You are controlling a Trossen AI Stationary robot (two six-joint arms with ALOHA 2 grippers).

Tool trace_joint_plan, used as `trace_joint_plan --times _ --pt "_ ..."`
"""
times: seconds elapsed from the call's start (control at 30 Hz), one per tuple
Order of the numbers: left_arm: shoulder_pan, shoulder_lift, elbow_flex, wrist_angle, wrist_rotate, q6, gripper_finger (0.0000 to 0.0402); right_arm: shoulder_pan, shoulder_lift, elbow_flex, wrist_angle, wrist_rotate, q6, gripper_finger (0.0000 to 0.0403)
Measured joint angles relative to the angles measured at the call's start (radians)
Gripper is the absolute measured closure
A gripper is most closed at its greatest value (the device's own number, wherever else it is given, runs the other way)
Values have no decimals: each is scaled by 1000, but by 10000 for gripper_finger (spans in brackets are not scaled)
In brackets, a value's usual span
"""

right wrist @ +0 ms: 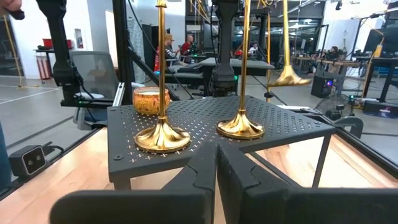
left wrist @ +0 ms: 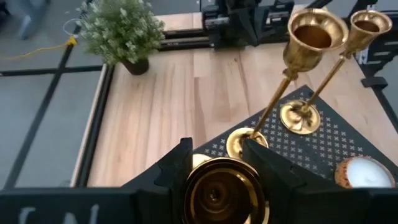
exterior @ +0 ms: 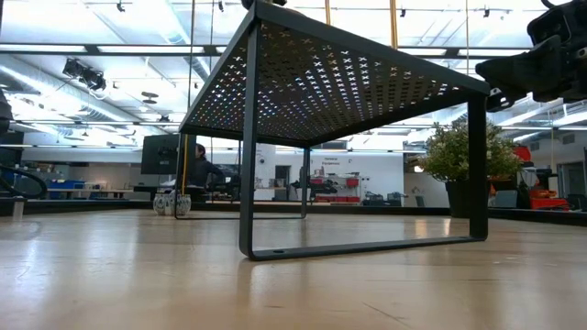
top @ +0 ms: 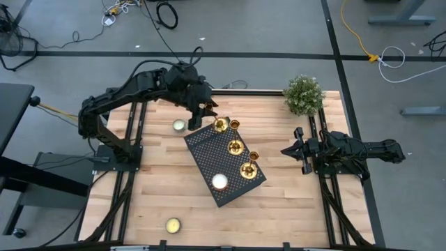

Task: Pick & Place candle stick holders
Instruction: Put the gold candle holder on the shelf aligned with the other candle holders

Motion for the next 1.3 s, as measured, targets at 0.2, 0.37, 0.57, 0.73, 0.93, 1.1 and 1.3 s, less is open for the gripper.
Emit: trace_joint_plan --times 0.2,0.37,0.57,0.73,0.93,1.1,1.3 --pt "5 27 0 23 0 -6 269 0 0 0 0 5 0 385" --pt "6 52 0 50 18 -7 265 0 0 0 0 6 0 385" --pt "5 83 -1 91 49 -12 264 0 0 0 0 7 0 385" --pt "7 103 -1 118 50 -6 269 0 0 0 1 6 0 385" --pt "6 128 -1 136 53 -6 246 0 0 0 1 6 0 385" --pt "6 134 -3 146 60 7 265 0 0 0 0 6 0 385" --pt "6 133 -4 163 61 10 250 0 0 0 0 6 0 385"
